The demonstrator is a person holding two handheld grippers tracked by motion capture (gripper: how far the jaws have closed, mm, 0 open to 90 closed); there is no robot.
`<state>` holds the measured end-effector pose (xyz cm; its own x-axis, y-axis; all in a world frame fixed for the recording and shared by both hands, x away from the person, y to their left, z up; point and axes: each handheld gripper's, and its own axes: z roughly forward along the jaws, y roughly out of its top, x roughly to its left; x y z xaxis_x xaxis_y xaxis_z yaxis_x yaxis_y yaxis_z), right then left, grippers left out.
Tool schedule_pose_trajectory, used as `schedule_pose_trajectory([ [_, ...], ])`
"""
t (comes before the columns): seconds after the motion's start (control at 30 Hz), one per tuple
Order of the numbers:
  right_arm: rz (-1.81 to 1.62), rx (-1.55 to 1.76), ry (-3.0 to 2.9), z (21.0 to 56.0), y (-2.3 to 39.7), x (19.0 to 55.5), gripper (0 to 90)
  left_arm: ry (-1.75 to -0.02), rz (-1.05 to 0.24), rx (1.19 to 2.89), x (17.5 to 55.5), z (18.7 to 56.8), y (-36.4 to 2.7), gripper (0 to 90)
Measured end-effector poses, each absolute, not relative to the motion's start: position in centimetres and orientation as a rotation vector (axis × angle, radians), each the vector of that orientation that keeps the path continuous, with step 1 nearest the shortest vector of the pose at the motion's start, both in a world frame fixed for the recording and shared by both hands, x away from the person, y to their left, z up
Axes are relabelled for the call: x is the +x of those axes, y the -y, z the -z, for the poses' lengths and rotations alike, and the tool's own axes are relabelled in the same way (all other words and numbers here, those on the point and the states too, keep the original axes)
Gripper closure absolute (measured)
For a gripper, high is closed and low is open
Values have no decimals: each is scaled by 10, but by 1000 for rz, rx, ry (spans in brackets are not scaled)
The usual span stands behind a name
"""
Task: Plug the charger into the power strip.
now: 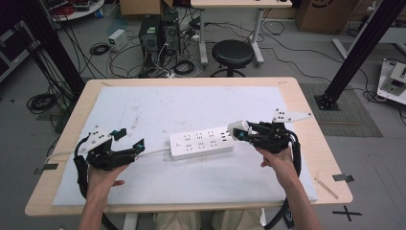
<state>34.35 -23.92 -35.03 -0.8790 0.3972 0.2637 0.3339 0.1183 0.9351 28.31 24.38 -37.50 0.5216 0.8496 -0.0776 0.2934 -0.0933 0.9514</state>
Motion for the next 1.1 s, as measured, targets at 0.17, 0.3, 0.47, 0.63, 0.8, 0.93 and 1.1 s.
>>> schedule_pose_trajectory([
  [0.17,-1838,793,-2367,350,240,359,630,-995,-627,1651,276,375,-247,208],
  [0.3,-1758,771,-2433,349,237,369,630,-994,-636,1646,274,376,-248,204],
  [0.47,-1680,684,-2536,350,228,383,630,-979,-637,1661,272,377,-247,204],
  [0.63,-1608,577,-2633,351,220,393,630,-983,-637,1660,271,377,-247,204],
  [0.8,-1464,477,-2717,350,205,403,631,-981,-637,1659,270,378,-247,204],
  [0.93,-1415,431,-2746,350,199,409,631,-978,-637,1658,269,379,-247,204],
  [1.1,-1344,350,-2790,353,186,423,631,-981,-638,1655,268,380,-248,206],
])
